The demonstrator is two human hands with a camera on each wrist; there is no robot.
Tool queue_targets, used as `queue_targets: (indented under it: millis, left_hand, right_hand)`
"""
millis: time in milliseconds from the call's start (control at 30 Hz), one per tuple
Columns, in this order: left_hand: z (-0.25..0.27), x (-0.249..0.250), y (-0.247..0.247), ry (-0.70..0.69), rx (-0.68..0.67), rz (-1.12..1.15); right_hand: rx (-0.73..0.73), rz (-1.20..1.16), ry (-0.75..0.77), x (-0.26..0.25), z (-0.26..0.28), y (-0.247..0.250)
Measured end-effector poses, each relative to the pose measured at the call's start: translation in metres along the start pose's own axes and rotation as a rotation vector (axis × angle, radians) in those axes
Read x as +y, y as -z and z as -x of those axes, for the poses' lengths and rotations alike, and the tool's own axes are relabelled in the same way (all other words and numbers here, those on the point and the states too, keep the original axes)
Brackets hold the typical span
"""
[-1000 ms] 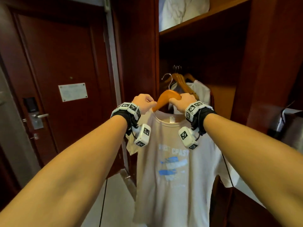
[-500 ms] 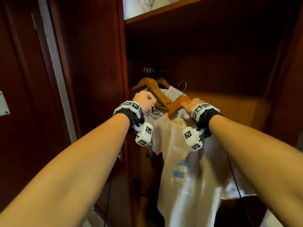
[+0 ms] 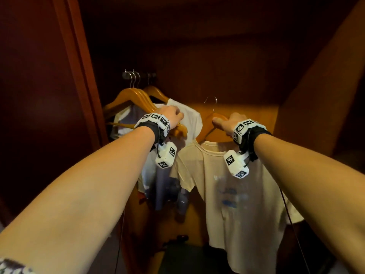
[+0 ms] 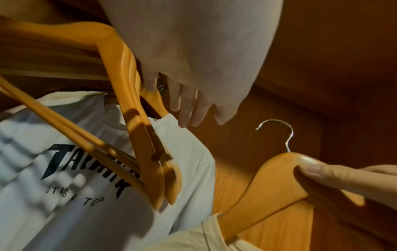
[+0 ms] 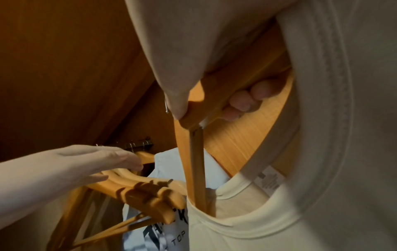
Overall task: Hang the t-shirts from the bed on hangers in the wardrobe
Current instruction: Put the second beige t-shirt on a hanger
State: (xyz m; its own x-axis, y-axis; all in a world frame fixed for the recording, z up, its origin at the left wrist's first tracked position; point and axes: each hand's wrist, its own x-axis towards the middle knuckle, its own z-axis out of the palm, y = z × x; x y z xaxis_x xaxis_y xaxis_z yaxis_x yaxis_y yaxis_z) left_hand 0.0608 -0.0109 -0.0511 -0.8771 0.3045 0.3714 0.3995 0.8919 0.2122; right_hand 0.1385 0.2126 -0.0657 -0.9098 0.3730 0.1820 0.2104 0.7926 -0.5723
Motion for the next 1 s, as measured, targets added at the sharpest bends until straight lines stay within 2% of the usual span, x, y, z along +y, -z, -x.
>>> queue_targets:
  millis: [267, 433, 667, 767, 1000]
  left_hand:
    - [-0.064, -0.016, -0.026, -0.002, -0.176, -0.334]
    - [-0.085, -0.016, -0.039, 0.032, -0.263, -0.403]
    - [-0.092, -0.023, -0.043, 0.09, -0.275, -0.402]
    - [-0.091, -0.027, -0.03, 0.085, -0.222, -0.45]
    - [-0.098, -0.039, -0.003, 0.122, -0.206, -0.455]
  right_hand:
    - [-0.011, 0.071, 0.032, 0.001, -0.045, -0.016]
    - [-0.051, 0.072, 0.072, 0.0, -0.076, -0.023]
    - [-0.101, 0.049, 0.149, -0.018, -0.099, -0.026]
    - [-0.119, 0.031, 0.207, -0.033, -0.108, -0.031]
    - [-0.108, -0.048, 0.262, -0.078, -0.127, -0.045]
